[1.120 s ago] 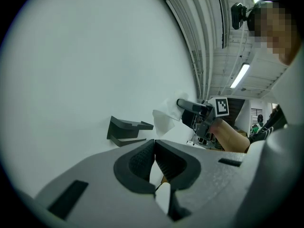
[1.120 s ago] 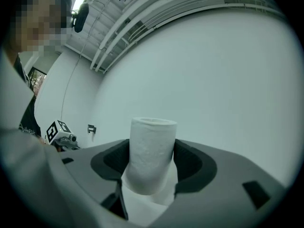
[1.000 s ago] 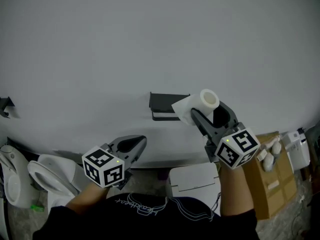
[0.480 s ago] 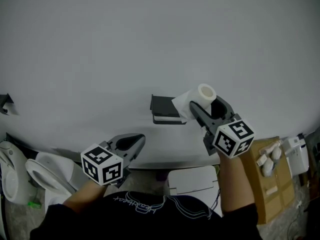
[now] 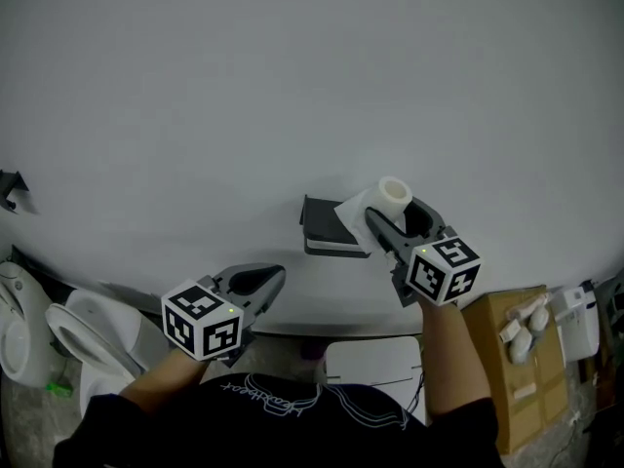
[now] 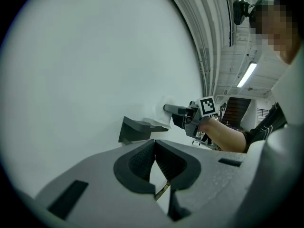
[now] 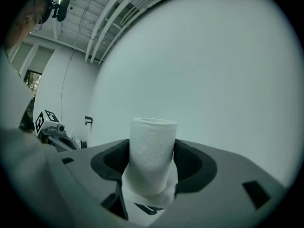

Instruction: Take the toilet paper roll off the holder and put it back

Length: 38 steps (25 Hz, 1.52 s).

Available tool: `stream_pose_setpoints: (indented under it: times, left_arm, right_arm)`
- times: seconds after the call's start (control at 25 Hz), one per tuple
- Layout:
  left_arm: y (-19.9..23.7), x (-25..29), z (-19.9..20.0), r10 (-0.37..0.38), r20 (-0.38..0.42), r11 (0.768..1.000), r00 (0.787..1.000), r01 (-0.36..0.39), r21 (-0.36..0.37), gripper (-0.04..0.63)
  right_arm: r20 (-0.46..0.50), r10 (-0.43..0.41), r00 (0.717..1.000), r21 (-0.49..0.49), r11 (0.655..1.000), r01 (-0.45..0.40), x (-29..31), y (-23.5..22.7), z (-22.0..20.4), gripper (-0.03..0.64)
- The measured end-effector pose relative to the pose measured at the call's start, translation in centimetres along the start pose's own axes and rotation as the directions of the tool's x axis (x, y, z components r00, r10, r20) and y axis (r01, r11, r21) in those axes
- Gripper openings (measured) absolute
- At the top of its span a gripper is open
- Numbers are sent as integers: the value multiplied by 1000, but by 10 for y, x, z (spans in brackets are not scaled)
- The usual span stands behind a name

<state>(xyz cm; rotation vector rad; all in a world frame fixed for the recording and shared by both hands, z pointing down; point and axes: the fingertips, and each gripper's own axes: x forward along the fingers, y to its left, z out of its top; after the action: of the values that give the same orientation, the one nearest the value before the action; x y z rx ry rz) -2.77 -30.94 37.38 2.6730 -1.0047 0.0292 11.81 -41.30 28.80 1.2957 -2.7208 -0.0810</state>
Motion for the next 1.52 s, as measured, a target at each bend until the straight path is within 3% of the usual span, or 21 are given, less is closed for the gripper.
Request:
stream_pose_setpoints:
  times: [0.92,1.28,1.4,1.52]
  left_arm:
    - [19,0,-4,22,-4,1000,1000,-22,-18,6]
    - [-3,-13,-2,-2,7,1000,1000,2,-2,5]
    - [-15,-18,3,-18,13,1000,1000,18,14,6]
    - [-24,-27,6,-20,24,1000,999,20,18,6]
  right_arm:
    - [-57,3,998,-39,999,-5,25,-3,-21,306]
    - [-26,-32,999,33,999,33,-8,-2,-18,356]
    - [-1,-52,999,67,996,52,-29,4,-13,325]
    - [34,-43,999,97,994,39,-57,24,-11,248]
